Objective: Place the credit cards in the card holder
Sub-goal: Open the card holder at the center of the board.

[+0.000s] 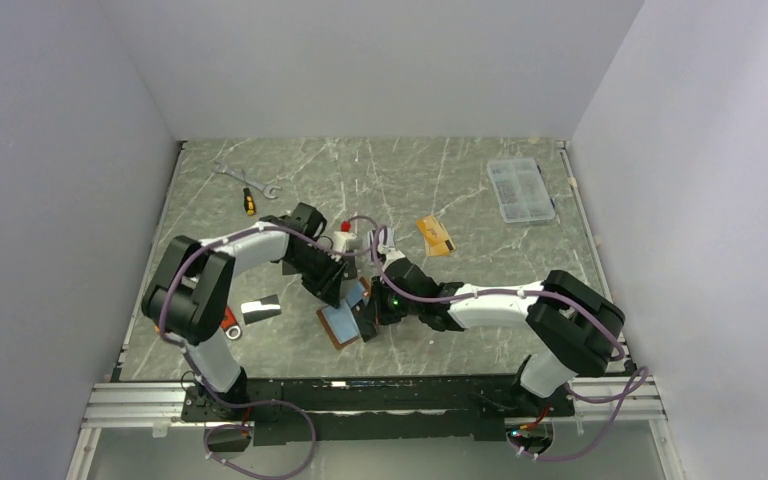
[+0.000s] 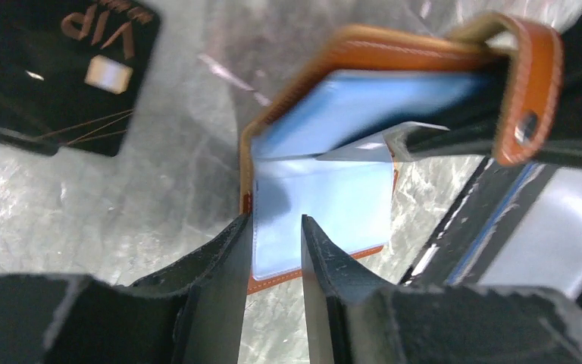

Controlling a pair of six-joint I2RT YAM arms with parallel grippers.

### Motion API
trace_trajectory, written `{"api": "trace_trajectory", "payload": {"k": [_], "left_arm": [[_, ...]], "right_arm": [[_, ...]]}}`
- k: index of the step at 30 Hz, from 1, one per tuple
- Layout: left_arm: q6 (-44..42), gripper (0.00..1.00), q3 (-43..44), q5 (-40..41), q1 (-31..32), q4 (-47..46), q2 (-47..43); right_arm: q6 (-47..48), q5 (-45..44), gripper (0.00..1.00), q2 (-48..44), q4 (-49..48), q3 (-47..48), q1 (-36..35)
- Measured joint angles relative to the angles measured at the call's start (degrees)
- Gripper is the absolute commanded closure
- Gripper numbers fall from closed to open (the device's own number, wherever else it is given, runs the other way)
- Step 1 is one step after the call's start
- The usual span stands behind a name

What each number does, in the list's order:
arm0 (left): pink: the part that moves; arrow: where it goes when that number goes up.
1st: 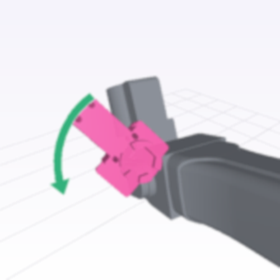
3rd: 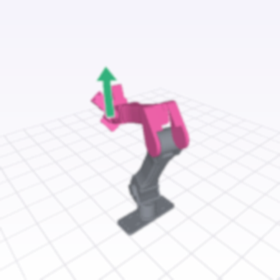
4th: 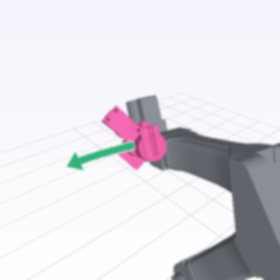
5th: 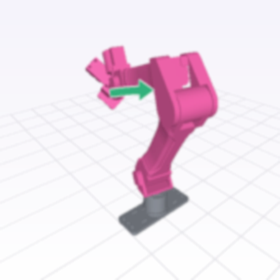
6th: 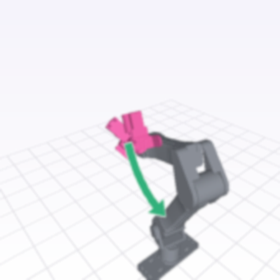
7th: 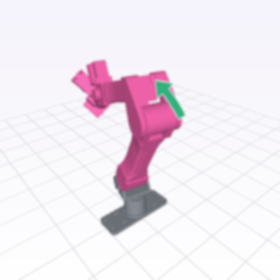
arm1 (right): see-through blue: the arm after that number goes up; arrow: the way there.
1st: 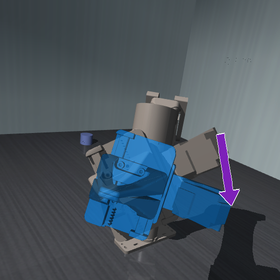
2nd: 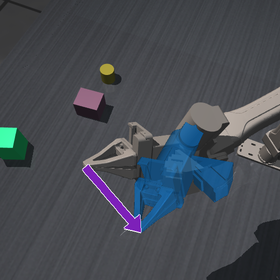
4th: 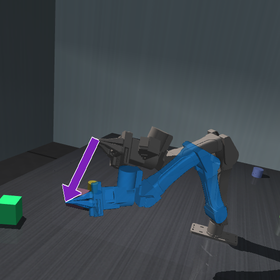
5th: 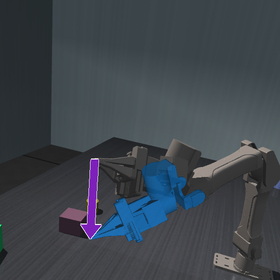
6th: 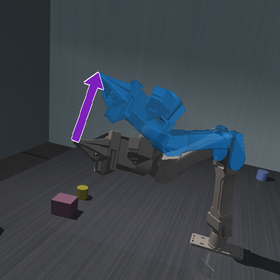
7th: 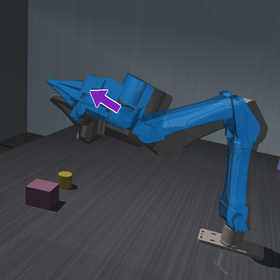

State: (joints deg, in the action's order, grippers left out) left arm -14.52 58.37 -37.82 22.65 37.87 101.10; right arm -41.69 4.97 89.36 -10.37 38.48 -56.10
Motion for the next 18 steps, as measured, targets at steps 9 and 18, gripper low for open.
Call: {"api": "trace_trajectory", "payload": {"k": [9,18], "left_arm": [[-8.0,0.64,-5.1,7.9,6.6,-5.6,-8.4],[-11.9,0.64,-10.1,14.7,10.4,-10.8,-11.5]], "right_arm": [[-2.8,0.0,1.0,-2.3,-0.5,-2.6,2.7],[-5.1,-0.2,1.0,-2.8,-4.0,-3.3,4.3]]}}
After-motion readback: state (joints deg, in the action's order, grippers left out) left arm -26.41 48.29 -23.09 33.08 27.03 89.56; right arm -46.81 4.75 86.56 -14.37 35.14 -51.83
